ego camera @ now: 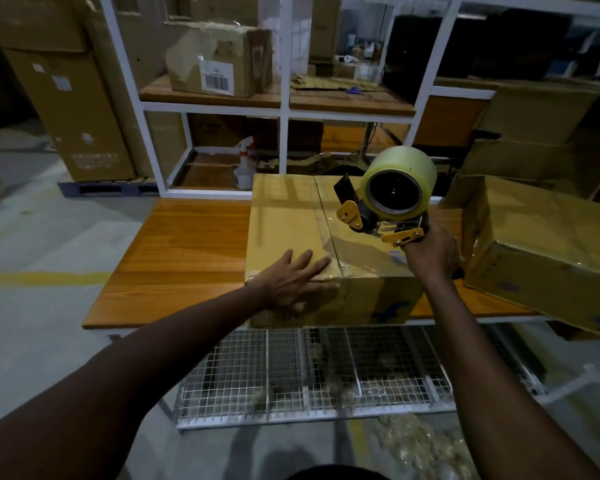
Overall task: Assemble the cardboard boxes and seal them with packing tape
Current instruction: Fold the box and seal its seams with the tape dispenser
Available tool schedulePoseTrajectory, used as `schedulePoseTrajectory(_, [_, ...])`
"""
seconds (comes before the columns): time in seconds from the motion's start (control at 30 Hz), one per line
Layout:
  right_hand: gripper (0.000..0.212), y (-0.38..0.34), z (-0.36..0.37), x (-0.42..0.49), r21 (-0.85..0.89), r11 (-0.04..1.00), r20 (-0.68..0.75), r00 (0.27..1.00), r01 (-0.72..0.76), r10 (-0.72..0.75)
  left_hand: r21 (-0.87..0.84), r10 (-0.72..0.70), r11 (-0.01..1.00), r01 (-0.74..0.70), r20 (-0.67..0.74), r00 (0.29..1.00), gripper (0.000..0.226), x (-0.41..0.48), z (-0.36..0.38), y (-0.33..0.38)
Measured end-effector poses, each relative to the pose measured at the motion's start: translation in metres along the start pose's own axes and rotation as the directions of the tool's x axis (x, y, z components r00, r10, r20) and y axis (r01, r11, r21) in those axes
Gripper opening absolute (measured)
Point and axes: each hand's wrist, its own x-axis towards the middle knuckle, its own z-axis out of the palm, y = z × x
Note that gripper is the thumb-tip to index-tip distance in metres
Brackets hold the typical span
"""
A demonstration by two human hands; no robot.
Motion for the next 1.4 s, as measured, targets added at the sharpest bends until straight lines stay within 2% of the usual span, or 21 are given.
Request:
schedulePoseTrajectory(0.13, [0.030,0.017,-0.002,0.005,-0.001,1.000,-0.020,1.000,-0.017,0.017,0.005,-0.037,0.999,0.037,-0.007,0.999,0.092,-0.002,0.004,0.005])
schedulePoseTrajectory(0.23, [0.024,0.018,-0.010,0.001,-0.010,1.000,-0.035,0.999,-0.030,0.029,0.013,0.039,0.999,-0.039,-0.015,0.999,0.085,0.002,-0.002,0.001])
schedulePoseTrajectory(0.3, [0.029,0.021,-0.013,0.002,-0.004,0.999,-0.034,0.999,-0.036,0.036,0.018,0.074,0.997,-0.073,-0.047,0.996,0.083,0.012,-0.008,-0.001])
schedulePoseTrajectory(0.43, [0.038,0.035,-0.015,0.009,-0.006,0.999,-0.049,0.998,-0.043,0.043,0.022,0.001,1.000,0.001,-0.074,0.997,0.083,0.030,-0.014,0.009])
schedulePoseTrajectory(0.53, [0.027,0.041,-0.021,0.012,0.008,1.000,-0.060,0.998,-0.014,0.014,-0.021,-0.059,0.998,0.057,-0.062,0.996,0.089,0.028,-0.011,0.020])
schedulePoseTrajectory(0.7, [0.032,0.058,-0.026,0.023,0.022,0.999,-0.073,0.997,-0.027,0.028,0.029,0.042,0.999,-0.042,-0.019,0.999,0.087,0.033,-0.022,0.020])
schedulePoseTrajectory(0.77, [0.033,0.068,-0.027,0.030,0.028,0.999,-0.074,0.997,-0.036,0.038,0.059,0.034,0.998,-0.032,-0.037,0.999,0.085,0.049,-0.034,0.024])
schedulePoseTrajectory(0.83, [0.026,0.076,-0.030,0.039,0.022,0.998,-0.056,0.997,-0.053,0.054,0.072,0.011,0.997,-0.007,-0.042,0.999,0.083,0.066,-0.042,0.033])
schedulePoseTrajectory(0.97, [0.014,0.086,-0.041,0.055,0.004,0.997,-0.023,0.997,-0.071,0.071,0.033,-0.060,0.998,0.060,-0.012,0.998,0.096,0.078,-0.032,0.046])
schedulePoseTrajectory(1.07, [0.013,0.094,-0.049,0.063,0.019,0.997,-0.002,0.997,-0.078,0.078,0.110,-0.007,0.994,0.009,-0.020,1.000,0.102,0.076,-0.023,0.051])
schedulePoseTrajectory(1.17, [0.012,0.098,-0.056,0.068,0.021,0.996,-0.006,0.996,-0.088,0.089,0.173,0.031,0.985,-0.016,-0.083,0.996,0.094,0.087,-0.033,0.058])
schedulePoseTrajectory(1.23, [0.014,0.104,-0.059,0.074,0.026,0.996,-0.002,0.996,-0.085,0.085,0.164,-0.011,0.986,0.031,-0.121,0.993,0.089,0.108,-0.044,0.062])
schedulePoseTrajectory(1.4, [0.014,0.120,-0.060,0.086,0.043,0.996,0.029,0.997,-0.076,0.075,0.104,-0.073,0.991,0.079,-0.055,0.996,0.087,0.143,-0.045,0.087])
